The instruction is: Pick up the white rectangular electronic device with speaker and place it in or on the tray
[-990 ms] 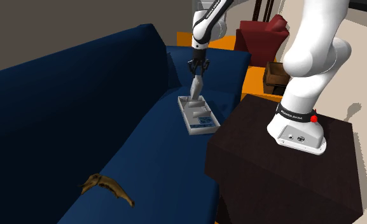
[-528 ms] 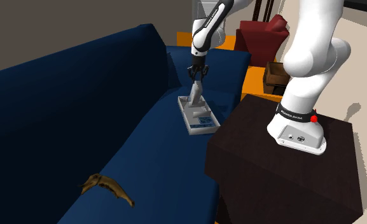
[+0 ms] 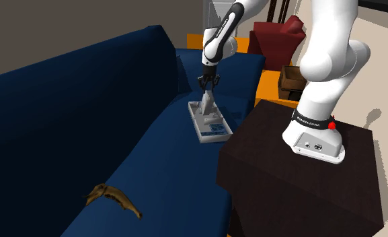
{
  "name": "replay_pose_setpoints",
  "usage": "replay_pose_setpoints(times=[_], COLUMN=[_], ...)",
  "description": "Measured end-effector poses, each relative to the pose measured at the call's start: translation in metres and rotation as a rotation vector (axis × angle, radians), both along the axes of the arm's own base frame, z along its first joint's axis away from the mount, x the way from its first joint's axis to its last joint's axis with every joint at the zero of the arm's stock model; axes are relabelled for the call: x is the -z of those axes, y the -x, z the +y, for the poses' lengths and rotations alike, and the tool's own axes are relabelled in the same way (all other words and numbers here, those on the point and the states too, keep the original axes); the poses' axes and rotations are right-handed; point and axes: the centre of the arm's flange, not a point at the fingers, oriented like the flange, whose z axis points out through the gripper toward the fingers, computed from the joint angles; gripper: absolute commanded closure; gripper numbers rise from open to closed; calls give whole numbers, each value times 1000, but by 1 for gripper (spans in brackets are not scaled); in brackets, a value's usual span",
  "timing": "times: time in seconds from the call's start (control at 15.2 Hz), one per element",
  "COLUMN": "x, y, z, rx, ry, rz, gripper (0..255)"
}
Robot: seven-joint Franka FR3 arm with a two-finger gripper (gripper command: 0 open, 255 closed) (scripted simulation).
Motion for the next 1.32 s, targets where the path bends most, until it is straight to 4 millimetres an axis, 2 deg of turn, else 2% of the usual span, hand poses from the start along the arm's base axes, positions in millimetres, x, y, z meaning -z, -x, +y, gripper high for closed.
replay_pose_setpoints(times=[0.33, 0.4, 0.79, 0.86, 1.06, 1.32], x=[0, 0, 4, -2, -35, -45], y=[-2, -1, 1, 1, 1, 2], z=[-1, 0, -1, -1, -2, -1], rx=[0, 0, 0, 0, 0, 0], ry=[1, 1, -2, -2, -1, -1], rz=[-3, -3, 6, 6, 4, 5], gripper=[255, 0, 0, 0, 0, 0])
